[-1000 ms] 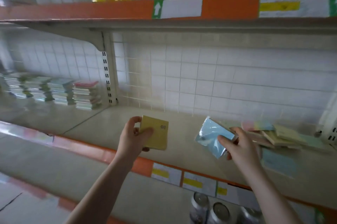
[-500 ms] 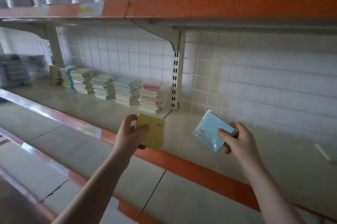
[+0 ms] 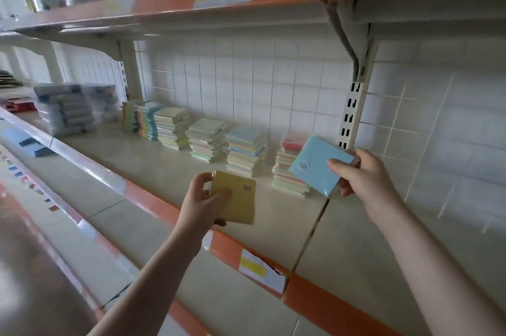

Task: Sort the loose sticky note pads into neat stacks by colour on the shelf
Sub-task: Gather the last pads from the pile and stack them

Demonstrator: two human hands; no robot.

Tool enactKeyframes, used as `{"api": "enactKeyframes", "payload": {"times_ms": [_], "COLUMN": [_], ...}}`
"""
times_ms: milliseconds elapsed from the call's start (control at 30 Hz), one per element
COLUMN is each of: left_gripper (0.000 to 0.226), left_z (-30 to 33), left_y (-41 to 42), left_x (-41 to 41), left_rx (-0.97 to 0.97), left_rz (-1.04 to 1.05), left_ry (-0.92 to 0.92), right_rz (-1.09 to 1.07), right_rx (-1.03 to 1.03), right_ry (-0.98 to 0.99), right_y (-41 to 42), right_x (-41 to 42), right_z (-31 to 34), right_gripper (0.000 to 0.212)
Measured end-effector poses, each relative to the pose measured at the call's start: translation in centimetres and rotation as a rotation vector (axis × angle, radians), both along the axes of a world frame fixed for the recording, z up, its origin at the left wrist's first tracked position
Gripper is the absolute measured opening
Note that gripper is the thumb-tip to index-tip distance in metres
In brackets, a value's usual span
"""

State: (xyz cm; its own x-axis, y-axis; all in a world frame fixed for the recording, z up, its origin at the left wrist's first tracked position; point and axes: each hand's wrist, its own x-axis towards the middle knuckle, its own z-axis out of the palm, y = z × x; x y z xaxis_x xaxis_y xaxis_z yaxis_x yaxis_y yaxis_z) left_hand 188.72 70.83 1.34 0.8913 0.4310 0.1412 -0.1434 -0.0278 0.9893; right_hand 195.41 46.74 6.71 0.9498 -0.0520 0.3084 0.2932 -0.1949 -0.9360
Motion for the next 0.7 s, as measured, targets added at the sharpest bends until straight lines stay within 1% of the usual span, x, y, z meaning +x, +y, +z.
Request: {"api": "enactKeyframes", "payload": {"times_ms": [267,433,567,700], "left_gripper": [0.029,0.030,0.031,0.030], "left_z": [1.9,1.9,1.8,2.0], "left_y": [8.3,13.0,16.6,20.3], "left_x": [6.6,9.2,11.3,13.3], "left_rx": [-0.006,-0.029,-0.038,-0.056], "left_rz": [0.085,0.121,0.086,0.024], "left_ry": [-0.026,-0.023,-0.026,-0.037], "right_rz": [0.081,0.112,0.096,0.012], "right_rx": [-0.044,-0.128,-0.216,-0.296], "right_ry": [0.020,0.047,0.110,0.198], "right_y": [9.5,14.8,17.4,18.3], "right_x": [9.4,13.6,15.9,17.9], "right_z": [3.9,4.8,4.8,3.9], "right_gripper": [0.015,0.018,0.021,0.024]}}
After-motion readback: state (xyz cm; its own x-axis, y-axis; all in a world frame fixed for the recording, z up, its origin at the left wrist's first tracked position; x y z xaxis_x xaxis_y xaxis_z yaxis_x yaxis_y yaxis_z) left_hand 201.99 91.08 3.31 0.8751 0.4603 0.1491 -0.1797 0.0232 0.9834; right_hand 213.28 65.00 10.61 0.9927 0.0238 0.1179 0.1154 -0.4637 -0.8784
